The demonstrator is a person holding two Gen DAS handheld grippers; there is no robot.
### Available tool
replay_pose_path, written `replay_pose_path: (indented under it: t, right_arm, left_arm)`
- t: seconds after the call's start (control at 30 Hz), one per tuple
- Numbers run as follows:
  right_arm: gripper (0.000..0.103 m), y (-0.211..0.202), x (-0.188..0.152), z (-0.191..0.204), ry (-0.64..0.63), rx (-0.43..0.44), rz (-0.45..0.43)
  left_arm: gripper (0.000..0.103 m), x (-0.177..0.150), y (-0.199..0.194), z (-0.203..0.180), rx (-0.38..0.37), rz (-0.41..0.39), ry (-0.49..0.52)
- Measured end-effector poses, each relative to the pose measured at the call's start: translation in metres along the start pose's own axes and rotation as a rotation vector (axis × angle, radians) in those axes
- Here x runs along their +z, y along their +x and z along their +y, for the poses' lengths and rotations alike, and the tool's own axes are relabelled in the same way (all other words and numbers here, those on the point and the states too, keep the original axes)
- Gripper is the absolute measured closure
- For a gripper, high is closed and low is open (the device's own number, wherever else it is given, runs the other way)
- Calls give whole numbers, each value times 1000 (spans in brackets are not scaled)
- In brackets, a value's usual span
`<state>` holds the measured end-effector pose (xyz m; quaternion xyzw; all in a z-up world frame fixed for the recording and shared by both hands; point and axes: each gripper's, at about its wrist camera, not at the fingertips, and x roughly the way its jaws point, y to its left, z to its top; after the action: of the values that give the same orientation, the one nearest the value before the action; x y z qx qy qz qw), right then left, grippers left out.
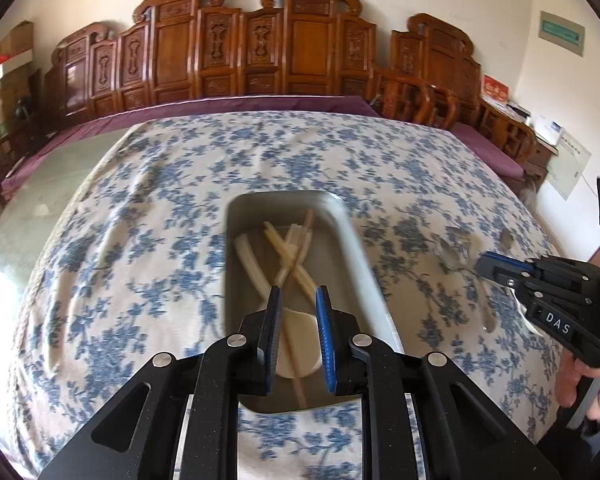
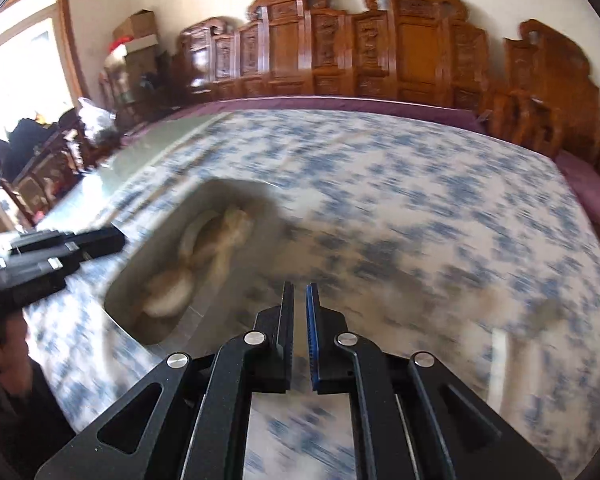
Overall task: Organize utensils
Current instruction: 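Open the right gripper to drop the chopstick into the tray, then lower the right gripper onto the white plastic spoon and close it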
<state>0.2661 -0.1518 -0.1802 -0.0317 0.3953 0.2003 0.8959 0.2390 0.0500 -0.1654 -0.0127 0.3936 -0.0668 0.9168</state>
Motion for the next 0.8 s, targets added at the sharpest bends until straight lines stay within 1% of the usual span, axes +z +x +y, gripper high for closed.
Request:
replay_pose_path:
  t: [0.17,0.2,0.23,0.3,0.43,0.6,0.8]
  right_arm:
    - [94,-15,-24,-56,29,-140,33]
    - [87,-17,-29,-64,34,-152,35]
    - [78,-19,-34,-75,50,-174,41]
    - [77,-20,-42,-93,79,-203,56]
    - [77,-21,-57,-109,122,-207,83]
    - [77,-21,-78,-112,159,-196,114]
    - [77,-26,-93,-110,188,-188,126]
  left_arm:
    - [86,-3,3,-21,-41,9,20]
    - [86,-4,3,-26,-49,9,27]
    - [86,-6,3,-31,-55,8,34]
    - [86,-8,3,-40,-65,7,46]
    - [86,-16,4,-60,-83,13,80]
    - [86,-25,6,-79,-96,24,129]
    - [86,-31,8,-89,-111,35,148]
